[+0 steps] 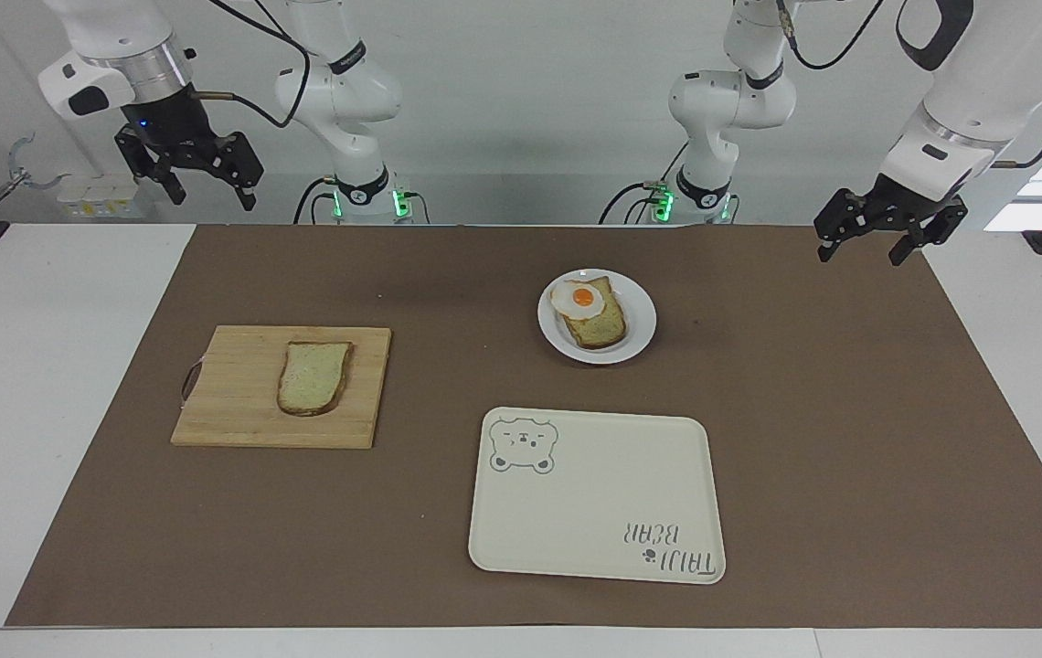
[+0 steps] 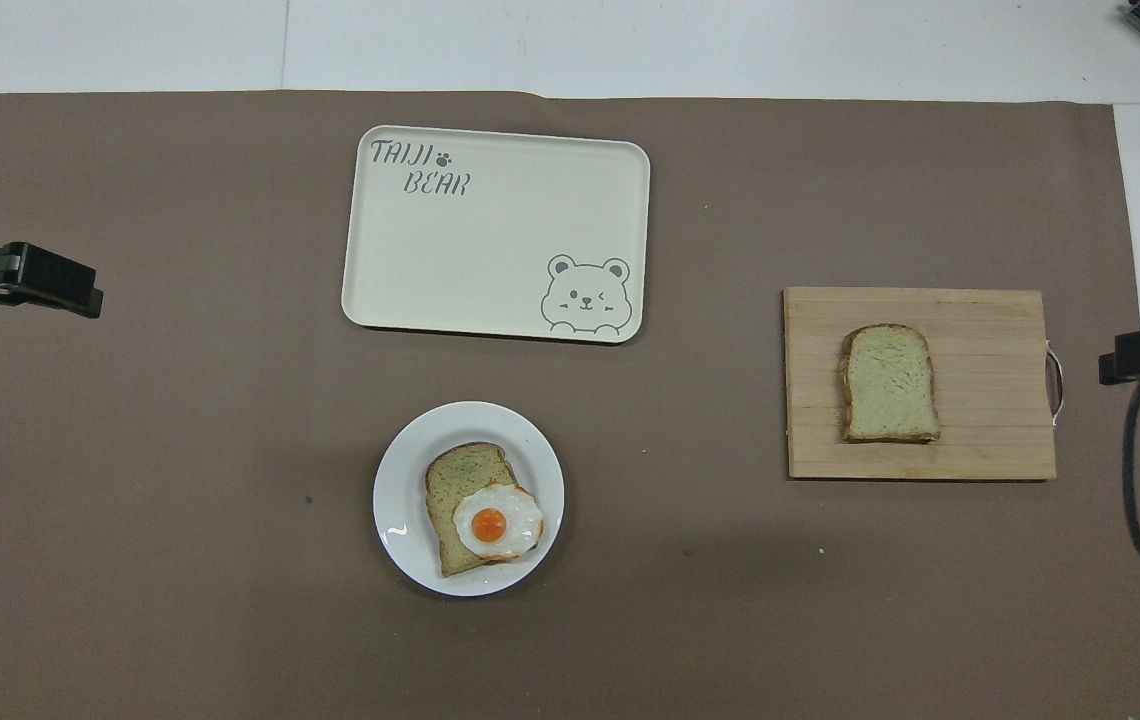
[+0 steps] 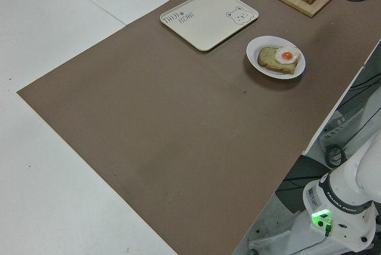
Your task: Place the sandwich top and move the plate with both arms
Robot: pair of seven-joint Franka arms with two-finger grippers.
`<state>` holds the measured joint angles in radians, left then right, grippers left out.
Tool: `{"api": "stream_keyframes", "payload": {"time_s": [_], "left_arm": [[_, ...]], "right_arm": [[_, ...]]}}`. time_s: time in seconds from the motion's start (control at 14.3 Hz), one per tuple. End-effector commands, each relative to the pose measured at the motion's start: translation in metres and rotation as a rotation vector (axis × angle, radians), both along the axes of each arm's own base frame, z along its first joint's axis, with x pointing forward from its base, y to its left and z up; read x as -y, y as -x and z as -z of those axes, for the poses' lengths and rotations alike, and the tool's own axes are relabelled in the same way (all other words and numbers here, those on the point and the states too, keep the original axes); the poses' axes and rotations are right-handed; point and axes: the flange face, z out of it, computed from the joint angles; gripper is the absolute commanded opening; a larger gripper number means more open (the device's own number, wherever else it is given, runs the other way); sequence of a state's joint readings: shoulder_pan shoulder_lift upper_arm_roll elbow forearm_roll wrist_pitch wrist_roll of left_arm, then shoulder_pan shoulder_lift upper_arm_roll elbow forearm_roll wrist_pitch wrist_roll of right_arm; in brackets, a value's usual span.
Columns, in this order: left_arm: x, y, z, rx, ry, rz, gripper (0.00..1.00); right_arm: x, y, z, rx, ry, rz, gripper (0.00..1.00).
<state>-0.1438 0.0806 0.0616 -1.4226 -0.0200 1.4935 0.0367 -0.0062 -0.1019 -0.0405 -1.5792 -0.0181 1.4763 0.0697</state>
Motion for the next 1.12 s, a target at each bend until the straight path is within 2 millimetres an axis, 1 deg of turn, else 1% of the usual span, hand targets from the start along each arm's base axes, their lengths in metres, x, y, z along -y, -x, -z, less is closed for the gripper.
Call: {"api": "stream_keyframes", "payload": {"time_s": [0.0,0.14,0.35,0.63,1.05], "left_arm": [[-0.003,0.001,0.000,0.016,-0.007,-0.002,1.00],[-0.003,0.001,0.000,0.016,-0.007,-0.003,1.00],[-0.002,0.001,0.000,0.015,-0.007,-0.002,1.00],[-0.003,0.002,0.000,0.009,-0.008,-0.009,1.00],[-0.003,0.002,0.001,0.002,-0.008,-0.009,1.00]], "right_arm": [[-0.001,0.001,-0.001,0.000,0.013,-0.025,1.00],[-0.002,0.002,-0.001,-0.004,0.010,-0.023,1.00],[0.003,0.004,0.002,-0.007,0.008,-0.010,1.00],[0.006,0.011,0.006,-0.014,0.006,-0.007,1.00],[0.007,0.012,0.008,-0.015,0.007,-0.004,1.00]]}}
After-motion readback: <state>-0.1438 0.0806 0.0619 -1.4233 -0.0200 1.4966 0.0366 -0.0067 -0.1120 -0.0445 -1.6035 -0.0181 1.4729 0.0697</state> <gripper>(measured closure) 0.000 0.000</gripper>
